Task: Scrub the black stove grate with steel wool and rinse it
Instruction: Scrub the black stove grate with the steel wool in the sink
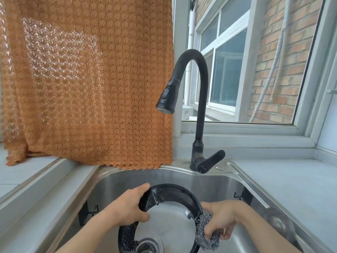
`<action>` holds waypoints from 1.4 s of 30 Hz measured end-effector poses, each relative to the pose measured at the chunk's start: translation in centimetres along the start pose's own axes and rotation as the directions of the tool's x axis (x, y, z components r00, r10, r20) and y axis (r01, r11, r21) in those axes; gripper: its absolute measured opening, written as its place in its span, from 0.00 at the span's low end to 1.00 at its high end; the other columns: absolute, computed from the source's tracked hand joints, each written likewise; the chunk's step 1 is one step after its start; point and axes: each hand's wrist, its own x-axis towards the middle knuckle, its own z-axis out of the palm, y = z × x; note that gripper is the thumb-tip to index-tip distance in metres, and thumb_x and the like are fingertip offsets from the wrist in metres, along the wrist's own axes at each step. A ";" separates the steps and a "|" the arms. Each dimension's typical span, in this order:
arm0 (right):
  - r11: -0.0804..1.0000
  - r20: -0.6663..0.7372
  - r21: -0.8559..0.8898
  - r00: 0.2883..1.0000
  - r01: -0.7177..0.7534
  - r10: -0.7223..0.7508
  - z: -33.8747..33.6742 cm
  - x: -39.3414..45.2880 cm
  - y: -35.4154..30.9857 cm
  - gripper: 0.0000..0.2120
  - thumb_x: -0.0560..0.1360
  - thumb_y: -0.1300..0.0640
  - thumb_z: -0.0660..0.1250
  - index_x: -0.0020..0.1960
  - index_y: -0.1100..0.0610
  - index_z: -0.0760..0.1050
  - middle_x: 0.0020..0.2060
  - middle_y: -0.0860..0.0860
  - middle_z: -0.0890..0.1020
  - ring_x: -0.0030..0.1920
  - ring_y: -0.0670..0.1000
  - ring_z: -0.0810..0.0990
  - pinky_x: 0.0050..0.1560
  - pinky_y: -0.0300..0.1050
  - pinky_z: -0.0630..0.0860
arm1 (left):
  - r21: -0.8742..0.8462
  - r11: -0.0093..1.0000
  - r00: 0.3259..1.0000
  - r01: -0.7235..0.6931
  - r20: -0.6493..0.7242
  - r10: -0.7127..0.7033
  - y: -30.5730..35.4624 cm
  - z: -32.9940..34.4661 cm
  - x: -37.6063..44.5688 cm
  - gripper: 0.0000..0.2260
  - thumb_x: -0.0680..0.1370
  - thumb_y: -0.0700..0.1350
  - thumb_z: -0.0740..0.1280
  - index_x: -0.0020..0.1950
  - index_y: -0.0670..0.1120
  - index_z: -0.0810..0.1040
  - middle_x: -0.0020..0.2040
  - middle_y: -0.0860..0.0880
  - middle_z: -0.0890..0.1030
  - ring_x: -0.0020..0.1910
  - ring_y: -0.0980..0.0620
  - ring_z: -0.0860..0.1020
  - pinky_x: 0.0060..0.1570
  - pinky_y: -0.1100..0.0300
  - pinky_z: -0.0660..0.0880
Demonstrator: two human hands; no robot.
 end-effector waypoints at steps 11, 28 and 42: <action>0.976 -0.322 -0.105 0.922 0.188 -0.213 -0.8 -0.5 -0.3 0.09 0.70 0.58 0.74 0.47 0.51 0.78 0.32 0.45 0.76 0.29 0.45 0.72 0.32 0.41 0.71 | 0.132 0.986 0.994 0.106 0.000 -0.107 0.1 -0.8 -0.1 0.28 0.69 0.54 0.80 0.61 0.46 0.70 0.62 0.50 0.76 0.58 0.49 0.75 0.52 0.59 0.74; 0.902 -0.596 -0.323 0.678 0.287 -0.430 0.8 -0.5 -4.0 0.13 0.59 0.41 0.65 0.43 0.41 0.75 0.41 0.42 0.82 0.43 0.45 0.81 0.48 0.50 0.81 | 0.350 0.928 0.971 -0.130 -0.144 0.190 3.4 1.7 -0.4 0.13 0.71 0.43 0.68 0.47 0.53 0.65 0.42 0.52 0.74 0.44 0.45 0.78 0.40 0.54 0.74; 0.860 -0.621 -0.323 0.598 0.396 -0.508 2.6 -1.6 -6.4 0.13 0.65 0.50 0.70 0.48 0.40 0.76 0.41 0.42 0.82 0.42 0.44 0.80 0.45 0.49 0.80 | 0.250 0.952 0.923 -0.175 -0.294 0.247 4.3 2.6 1.0 0.12 0.69 0.44 0.69 0.49 0.50 0.69 0.42 0.53 0.78 0.46 0.43 0.78 0.44 0.53 0.70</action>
